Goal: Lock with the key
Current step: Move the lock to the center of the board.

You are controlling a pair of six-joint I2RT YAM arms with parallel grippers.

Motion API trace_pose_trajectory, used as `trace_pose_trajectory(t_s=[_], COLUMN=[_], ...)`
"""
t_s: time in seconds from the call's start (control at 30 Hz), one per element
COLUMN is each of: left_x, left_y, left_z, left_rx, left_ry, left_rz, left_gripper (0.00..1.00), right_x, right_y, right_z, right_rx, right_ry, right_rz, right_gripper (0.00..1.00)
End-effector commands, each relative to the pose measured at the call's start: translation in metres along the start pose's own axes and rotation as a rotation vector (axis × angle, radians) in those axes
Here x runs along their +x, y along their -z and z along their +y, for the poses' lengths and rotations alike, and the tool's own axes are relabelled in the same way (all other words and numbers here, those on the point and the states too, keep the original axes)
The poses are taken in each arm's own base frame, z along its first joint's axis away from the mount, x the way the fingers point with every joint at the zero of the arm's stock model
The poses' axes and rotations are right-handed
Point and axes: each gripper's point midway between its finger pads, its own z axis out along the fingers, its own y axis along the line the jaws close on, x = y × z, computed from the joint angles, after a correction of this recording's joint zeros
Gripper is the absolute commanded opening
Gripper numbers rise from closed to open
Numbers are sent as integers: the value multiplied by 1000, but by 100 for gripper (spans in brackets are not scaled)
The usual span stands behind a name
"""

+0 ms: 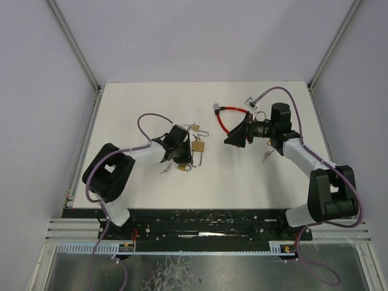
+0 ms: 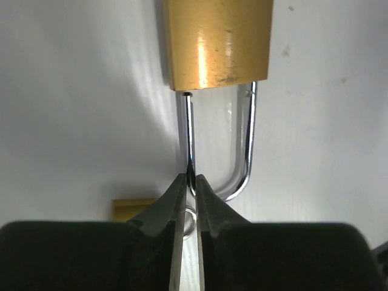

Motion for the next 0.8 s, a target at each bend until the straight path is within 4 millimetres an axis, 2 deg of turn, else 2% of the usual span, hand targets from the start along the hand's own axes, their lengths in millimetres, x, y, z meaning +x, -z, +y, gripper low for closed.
trace_pose_trajectory(t_s=[0.0, 0.2, 0.27, 0.4, 0.47, 0.63, 0.77], left_x=[-1, 21, 26, 35, 35, 15, -14], left_y=[0, -9, -12, -18, -14, 22, 61], left_z=[-43, -72, -81, -97, -99, -101, -77], left_rx=[120, 198, 222, 276, 297, 323, 210], left_ry=[-10, -27, -29, -43, -49, -119, -230], left_rz=[-8, 36, 45, 61, 46, -106, -305], left_gripper=[8, 9, 9, 10, 13, 32, 34], right_x=[8, 37, 49, 61, 63, 69, 76], right_y=[-3, -11, -16, -24, -25, -30, -39], right_z=[-25, -58, -63, -67, -68, -69, -73], right_rx=[90, 212, 236, 253, 257, 269, 295], right_ry=[2, -66, -80, -65, -52, -1, 61], right_rz=[13, 111, 163, 220, 234, 279, 341], right_gripper=[72, 70, 68, 67, 66, 65, 62])
